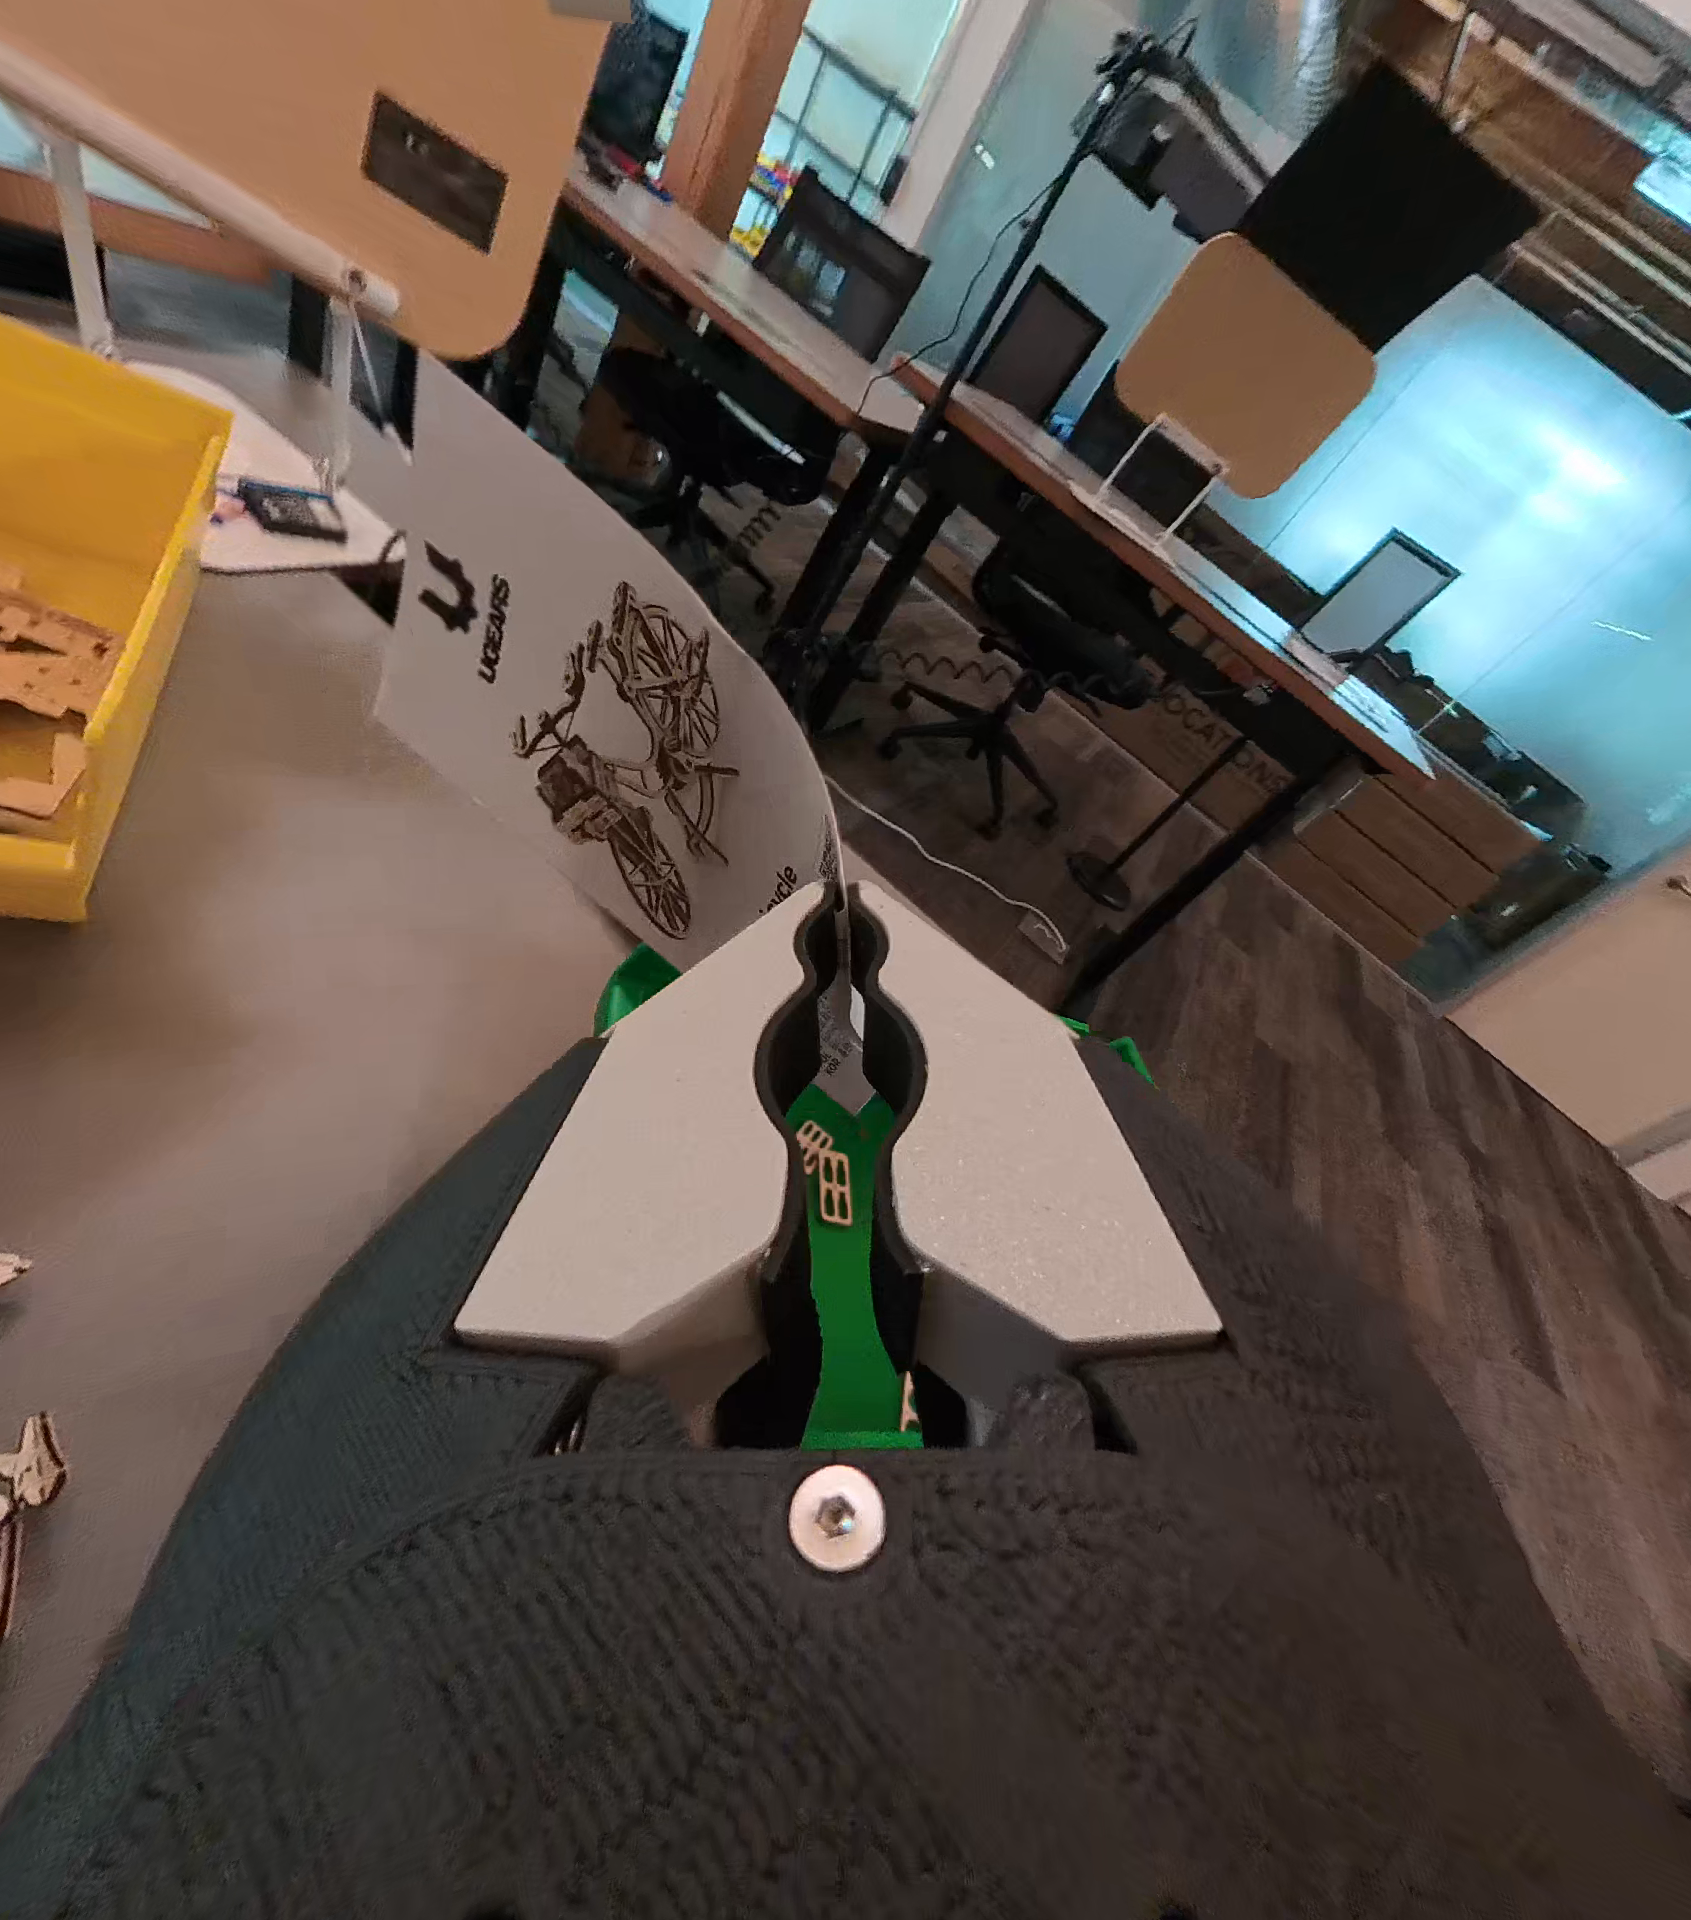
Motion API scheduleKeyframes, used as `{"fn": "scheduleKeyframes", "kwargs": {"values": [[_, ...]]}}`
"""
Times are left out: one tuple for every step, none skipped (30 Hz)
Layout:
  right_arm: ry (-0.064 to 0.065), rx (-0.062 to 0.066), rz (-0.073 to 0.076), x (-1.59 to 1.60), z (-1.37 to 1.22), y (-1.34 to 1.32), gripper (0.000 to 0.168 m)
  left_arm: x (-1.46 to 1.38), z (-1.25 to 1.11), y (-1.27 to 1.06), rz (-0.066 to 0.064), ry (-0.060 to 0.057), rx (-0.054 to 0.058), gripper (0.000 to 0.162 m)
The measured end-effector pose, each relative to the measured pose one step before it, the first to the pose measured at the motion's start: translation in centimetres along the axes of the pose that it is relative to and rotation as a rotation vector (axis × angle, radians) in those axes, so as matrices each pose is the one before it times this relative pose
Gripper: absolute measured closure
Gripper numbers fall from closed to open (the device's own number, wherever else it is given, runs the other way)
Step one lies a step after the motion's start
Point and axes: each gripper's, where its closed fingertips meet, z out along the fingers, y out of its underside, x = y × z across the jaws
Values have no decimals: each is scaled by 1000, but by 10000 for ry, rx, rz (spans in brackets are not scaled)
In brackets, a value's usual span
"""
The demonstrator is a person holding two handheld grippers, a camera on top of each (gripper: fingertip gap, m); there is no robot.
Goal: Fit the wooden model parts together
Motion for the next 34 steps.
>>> {"fn": "scheduleKeyframes", "kwargs": {"values": [[103, 194, 172, 483, -329, -225, 168, -33, -12, -16, -8, -17, 10, 155], [68, 189, 133, 375, -291, -232, 168, -7, 1, -15, -14, 1, 2, 155], [-55, 164, 127, 98, -190, -215, 168, 4, 10, -17, 3, 4, 7, 155], [-198, 125, 141, -251, -48, -168, 168, 13, 18, -38, 13, 5, 7, 155], [-329, 73, 105, -596, 169, -82, 168, 42, 26, -22, 18, 24, -4, 155], [-421, -26, 42, -903, 409, 107, 168, 49, 22, -10, 40, 18, -11, 155], [-441, -196, 31, -1048, 679, 403, 168, 47, 20, -20, 49, 12, -6, 155], [-482, -352, -2, -1171, 934, 683, 168, 52, 20, -1, 21, 21, -4, 155], [-466, -393, -47, -1193, 1125, 840, 168, 34, 9, 5, -10, 22, -6, 155], [-442, -426, -81, -1158, 1271, 962, 168, -25, -3, 8, -13, -8, 1, 155], [-438, -518, -82, -1090, 1375, 1145, 168, -35, 2, -4, -15, -16, 9, 155], [-459, -564, -98, -1069, 1431, 1249, 168, -14, -8, -4, -16, -4, 5, 155], [-529, -565, -104, -1118, 1412, 1264, 168, 15, 21, 10, -4, 7, -4, 155], [-709, -494, -80, -1326, 1361, 1155, 168, 23, 21, 2, 15, 13, -6, 155], [-780, -446, 70, -1334, 1160, 990, 167, 39, 25, 2, 11, 16, -4, 155], [-665, -375, 196, -1063, 700, 661, 165, 18, 12, 9, 3, 10, -7, 155], [-302, -183, 118, -489, -38, 136, 163, -18, 4, 9, -4, -12, 3, 155], [136, 68, -68, 156, -872, -346, 161, -38, 17, 25, -21, -13, 6, 155], [458, 318, -147, 783, -1540, -714, 159, -33, 23, 29, -32, -7, -1, 155], [582, 552, -13, 1377, -1828, -964, 157, -14, 37, 37, -27, -1, 1, 155], [633, 651, 183, 2019, -1631, -947, 155, 5, 41, 24, -18, 8, -4, 155], [702, 397, 342, 2664, -1052, -482, 153, 12, 38, -21, -3, 6, 12, 155], [675, -232, 469, 2970, -229, 471, 158, 8, 21, -75, 9, 4, 35, 155], [443, -918, 522, 2732, 579, 1512, 158, 8, 23, -76, 8, 4, 29, 155], [63, -1294, 498, 2064, 1210, 2007, 153, 21, 13, -35, 5, 8, 17, 155], [-195, -1179, 484, 1471, 1576, 1717, 151, 20, 15, -17, -2, 7, 8, 155], [-391, -804, 485, 954, 1684, 1110, 151, 10, 22, -7, -16, 10, 5, 155], [-590, -502, 486, 474, 1588, 589, 151, 3, 11, 8, -21, 4, 6, 155], [-482, -376, 535, 546, 1434, 380, 151, 5, 6, 1, -13, 6, 1, 155], [-182, -363, 516, 913, 1257, 281, 151, 15, 3, 2, 2, 5, 0, 155], [66, -333, 373, 1139, 1159, 193, 151, 11, 24, 25, -2, 8, -11, 155], [230, -328, 361, 1256, 1084, 183, 151, 34, 25, 23, -12, 20, -9, 155], [151, -285, 498, 1025, 1030, 101, 150, 29, 13, 3, -8, 13, 3, 155], [-18, -249, 619, 656, 953, 39, 149, 7, 15, 10, -8, 7, 1, 155]]}}
